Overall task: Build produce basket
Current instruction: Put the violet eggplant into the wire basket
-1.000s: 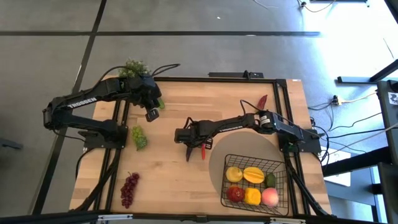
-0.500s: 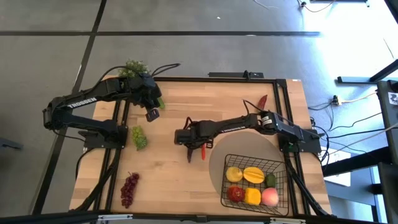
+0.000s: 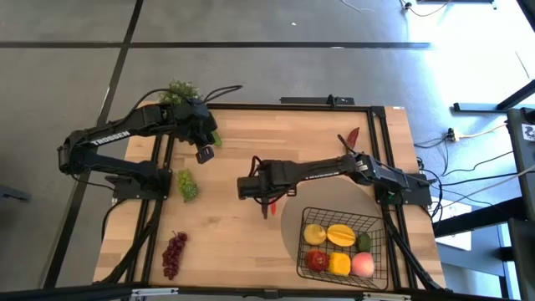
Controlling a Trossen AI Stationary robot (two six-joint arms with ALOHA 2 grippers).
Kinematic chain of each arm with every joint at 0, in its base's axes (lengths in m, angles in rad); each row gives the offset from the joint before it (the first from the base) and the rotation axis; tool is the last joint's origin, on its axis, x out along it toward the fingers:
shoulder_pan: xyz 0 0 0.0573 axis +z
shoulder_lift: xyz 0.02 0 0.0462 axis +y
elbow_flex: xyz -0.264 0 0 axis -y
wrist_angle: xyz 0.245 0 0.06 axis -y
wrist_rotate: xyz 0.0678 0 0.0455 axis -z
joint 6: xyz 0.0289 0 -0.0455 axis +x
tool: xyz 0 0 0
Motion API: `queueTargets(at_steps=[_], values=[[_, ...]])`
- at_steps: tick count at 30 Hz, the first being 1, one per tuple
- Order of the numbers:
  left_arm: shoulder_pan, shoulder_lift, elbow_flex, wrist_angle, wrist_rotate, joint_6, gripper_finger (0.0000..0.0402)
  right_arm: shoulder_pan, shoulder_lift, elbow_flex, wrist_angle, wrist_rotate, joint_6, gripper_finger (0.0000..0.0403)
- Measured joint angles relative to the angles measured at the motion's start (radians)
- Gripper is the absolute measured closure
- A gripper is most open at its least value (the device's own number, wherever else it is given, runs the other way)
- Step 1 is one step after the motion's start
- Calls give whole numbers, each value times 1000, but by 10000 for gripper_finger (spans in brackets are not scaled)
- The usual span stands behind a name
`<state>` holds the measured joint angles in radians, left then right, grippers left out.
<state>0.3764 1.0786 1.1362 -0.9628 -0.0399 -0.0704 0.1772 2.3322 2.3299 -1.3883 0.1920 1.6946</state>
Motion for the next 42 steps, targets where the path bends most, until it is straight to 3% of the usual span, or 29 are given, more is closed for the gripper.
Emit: queueTargets(at_steps=[15, 27, 42], values=[[0, 0, 0, 7, 0, 0, 401, 116, -113, 25, -183, 54, -5, 307], [0, 0, 0, 10, 0, 0, 401, 232, -205, 15, -182, 68, -263, 307], [0, 0, 0, 14, 0, 0, 401, 311, -216, 15, -183, -258, -386, 307]])
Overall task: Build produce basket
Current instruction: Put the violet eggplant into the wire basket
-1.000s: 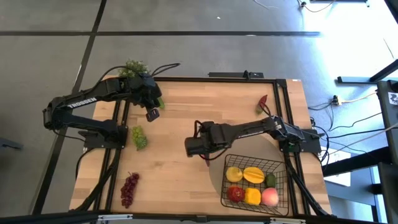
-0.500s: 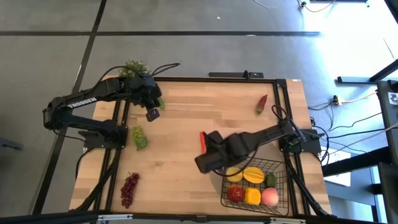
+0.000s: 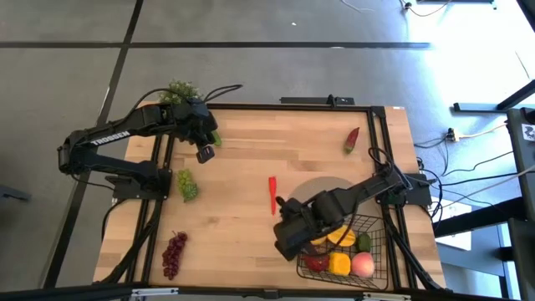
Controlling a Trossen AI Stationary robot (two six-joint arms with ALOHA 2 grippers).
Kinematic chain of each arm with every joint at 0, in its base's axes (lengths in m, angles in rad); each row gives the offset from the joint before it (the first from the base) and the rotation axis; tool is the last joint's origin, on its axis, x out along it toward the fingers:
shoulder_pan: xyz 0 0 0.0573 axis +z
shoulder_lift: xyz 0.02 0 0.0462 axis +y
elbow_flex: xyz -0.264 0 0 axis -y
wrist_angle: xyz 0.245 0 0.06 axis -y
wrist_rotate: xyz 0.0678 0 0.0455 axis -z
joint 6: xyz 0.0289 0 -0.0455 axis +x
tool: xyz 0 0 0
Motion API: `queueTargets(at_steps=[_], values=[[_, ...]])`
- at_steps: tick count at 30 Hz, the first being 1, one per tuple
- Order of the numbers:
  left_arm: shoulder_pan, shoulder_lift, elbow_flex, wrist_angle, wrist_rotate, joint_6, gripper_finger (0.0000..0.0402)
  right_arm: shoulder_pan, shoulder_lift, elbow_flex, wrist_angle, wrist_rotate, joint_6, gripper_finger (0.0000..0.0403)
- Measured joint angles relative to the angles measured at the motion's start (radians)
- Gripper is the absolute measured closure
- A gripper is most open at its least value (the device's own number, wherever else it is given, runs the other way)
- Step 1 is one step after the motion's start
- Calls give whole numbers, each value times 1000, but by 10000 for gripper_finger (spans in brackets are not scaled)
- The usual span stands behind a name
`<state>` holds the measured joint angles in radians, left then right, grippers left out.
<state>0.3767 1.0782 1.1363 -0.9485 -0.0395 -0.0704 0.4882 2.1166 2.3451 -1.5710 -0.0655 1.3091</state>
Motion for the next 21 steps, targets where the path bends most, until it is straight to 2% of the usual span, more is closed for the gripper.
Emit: queueTargets(at_steps=[11, 15, 21], values=[[0, 0, 0, 0, 0, 0, 401, 86, 0, -11, 0, -74, -94, 307], [0, 0, 0, 0, 0, 0, 401, 131, 0, -13, 1, -58, -253, 306], [0, 0, 0, 0, 0, 0, 401, 164, -1, -165, 1, -64, -359, 306]])
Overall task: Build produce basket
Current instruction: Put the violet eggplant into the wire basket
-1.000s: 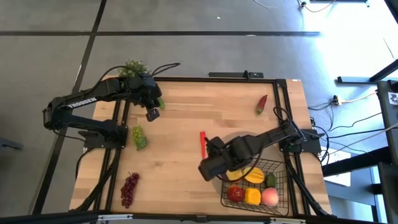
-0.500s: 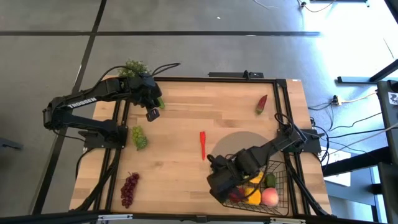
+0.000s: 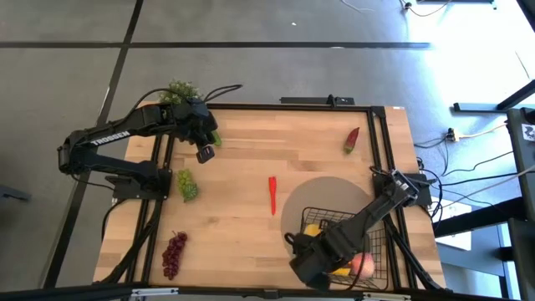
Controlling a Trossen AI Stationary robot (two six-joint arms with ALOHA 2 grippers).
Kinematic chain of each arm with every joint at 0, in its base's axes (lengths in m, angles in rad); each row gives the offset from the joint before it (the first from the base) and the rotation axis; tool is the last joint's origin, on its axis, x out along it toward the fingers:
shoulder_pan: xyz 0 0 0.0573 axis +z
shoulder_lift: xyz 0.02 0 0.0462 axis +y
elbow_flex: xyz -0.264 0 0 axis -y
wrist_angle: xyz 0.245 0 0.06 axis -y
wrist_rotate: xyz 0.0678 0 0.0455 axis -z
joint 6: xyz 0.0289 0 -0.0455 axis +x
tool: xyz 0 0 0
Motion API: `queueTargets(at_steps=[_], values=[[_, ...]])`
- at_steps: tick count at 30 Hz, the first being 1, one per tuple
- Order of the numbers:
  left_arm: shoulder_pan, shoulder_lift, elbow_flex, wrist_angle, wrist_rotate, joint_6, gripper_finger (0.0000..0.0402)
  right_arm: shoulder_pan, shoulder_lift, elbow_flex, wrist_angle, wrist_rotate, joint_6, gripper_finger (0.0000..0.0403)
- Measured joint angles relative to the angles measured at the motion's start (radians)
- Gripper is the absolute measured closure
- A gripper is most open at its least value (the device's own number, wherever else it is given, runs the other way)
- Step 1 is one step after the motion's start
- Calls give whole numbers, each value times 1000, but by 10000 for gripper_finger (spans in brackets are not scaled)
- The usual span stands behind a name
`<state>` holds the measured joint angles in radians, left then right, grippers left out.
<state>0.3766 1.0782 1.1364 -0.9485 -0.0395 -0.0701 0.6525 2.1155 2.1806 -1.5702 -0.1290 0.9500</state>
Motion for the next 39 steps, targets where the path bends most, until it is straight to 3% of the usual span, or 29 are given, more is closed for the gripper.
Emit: queueTargets(at_steps=[6, 11, 25, 39], values=[[0, 0, 0, 0, 0, 0, 401, -6, -2, -182, -2, -50, -99, 306], [0, 0, 0, 0, 0, 0, 401, -34, -3, -274, -2, -22, -196, 306], [0, 0, 0, 0, 0, 0, 401, -79, -3, -288, 9, 64, -304, 306], [0, 0, 0, 0, 0, 0, 401, -73, -3, -288, 131, 30, -256, 306]])
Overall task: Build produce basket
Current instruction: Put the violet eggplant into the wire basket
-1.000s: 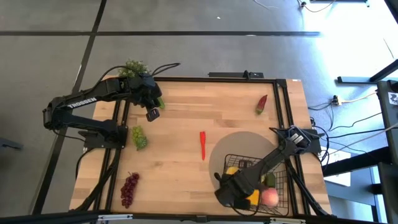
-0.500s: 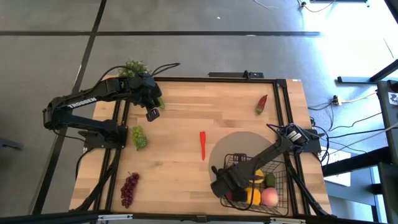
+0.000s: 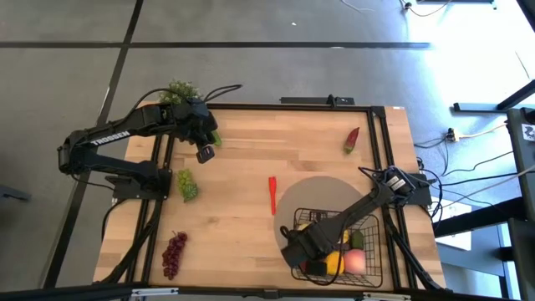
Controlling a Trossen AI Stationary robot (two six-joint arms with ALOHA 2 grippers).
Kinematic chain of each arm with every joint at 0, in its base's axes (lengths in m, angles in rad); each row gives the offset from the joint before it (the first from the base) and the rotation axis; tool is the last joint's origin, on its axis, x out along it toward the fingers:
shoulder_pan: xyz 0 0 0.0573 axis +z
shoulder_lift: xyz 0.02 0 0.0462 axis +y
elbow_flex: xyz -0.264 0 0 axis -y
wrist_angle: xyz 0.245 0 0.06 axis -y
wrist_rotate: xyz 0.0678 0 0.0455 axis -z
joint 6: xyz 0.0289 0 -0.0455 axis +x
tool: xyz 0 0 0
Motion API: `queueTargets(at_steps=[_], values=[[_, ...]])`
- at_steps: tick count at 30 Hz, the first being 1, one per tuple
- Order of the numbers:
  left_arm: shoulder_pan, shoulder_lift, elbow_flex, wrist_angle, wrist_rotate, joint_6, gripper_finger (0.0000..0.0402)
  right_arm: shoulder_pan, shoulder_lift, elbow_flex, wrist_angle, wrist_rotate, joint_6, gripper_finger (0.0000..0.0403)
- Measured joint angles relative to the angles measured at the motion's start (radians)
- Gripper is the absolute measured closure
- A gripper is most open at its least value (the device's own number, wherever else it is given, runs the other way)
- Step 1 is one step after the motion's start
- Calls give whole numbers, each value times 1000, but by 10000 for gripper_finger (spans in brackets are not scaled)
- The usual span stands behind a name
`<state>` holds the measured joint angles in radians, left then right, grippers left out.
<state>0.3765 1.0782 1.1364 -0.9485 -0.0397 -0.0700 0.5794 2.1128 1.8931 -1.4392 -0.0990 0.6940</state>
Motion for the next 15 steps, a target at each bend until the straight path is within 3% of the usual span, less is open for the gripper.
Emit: queueTargets(at_steps=[15], values=[[0, 0, 0, 0, 0, 0, 401, 15, 0, 0, 8, 0, 34, 306]])
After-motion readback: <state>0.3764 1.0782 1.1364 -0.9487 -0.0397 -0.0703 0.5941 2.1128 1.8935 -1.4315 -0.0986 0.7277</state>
